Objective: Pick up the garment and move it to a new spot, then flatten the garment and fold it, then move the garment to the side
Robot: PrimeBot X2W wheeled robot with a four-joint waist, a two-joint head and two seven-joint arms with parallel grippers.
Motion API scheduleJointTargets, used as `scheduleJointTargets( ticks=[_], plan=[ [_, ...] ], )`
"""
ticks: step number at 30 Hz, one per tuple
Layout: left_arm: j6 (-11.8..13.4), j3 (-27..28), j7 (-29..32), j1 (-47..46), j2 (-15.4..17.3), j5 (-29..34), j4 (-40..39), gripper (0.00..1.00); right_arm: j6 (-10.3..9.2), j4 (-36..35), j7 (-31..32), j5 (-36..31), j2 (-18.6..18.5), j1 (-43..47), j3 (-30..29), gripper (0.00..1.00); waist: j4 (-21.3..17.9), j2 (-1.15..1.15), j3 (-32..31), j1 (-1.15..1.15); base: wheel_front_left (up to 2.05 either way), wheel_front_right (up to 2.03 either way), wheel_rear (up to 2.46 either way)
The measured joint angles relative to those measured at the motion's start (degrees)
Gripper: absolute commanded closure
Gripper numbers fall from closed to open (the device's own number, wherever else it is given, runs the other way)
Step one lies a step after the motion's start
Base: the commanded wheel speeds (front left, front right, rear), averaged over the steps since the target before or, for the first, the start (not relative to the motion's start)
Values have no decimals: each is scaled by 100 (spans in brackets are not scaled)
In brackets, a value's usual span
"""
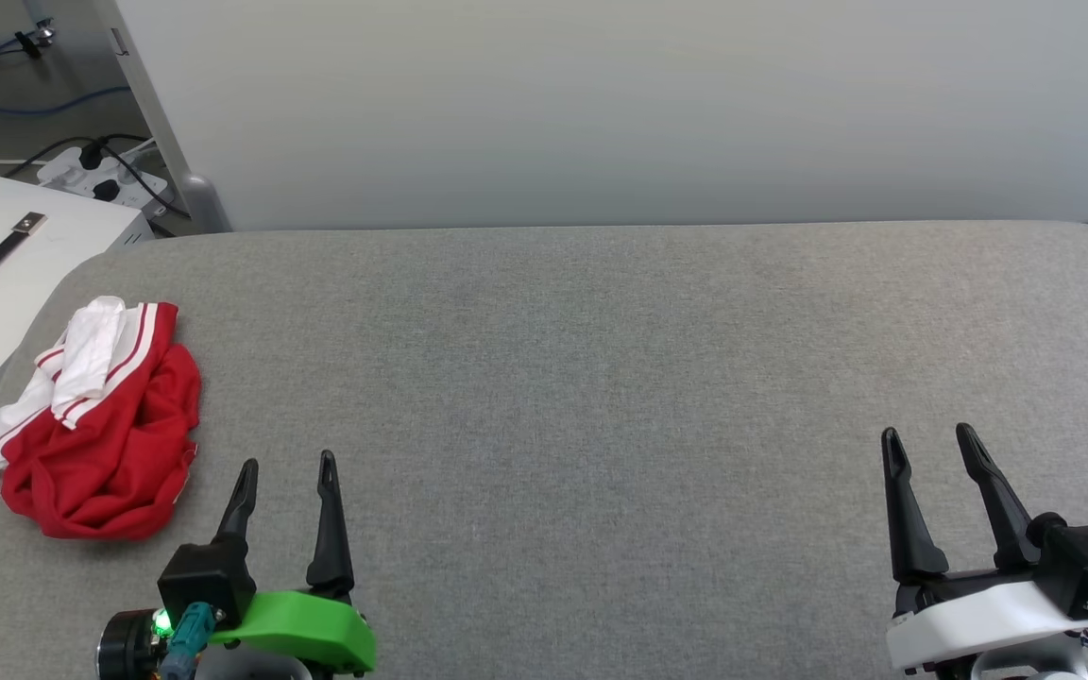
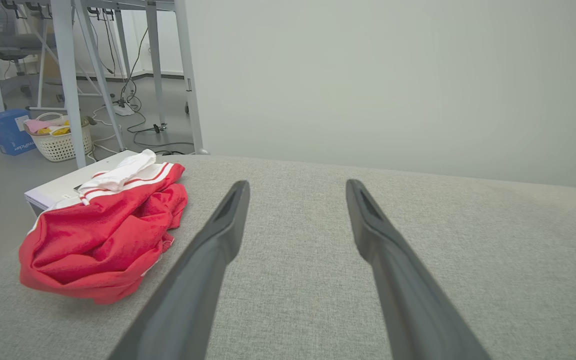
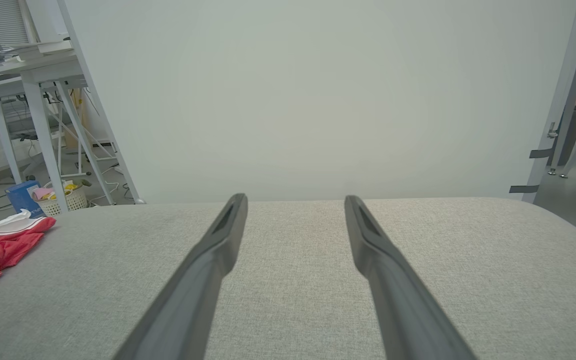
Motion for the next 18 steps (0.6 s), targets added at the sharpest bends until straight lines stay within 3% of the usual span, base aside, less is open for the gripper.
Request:
scheduleJointTargets(
  ticks=[18],
  plan=[
    [13,-23,-156,40,0,-51,99,0,0,93,-143,108,0,24,-1,0,4,0,23,0,0,0,0]
  ],
)
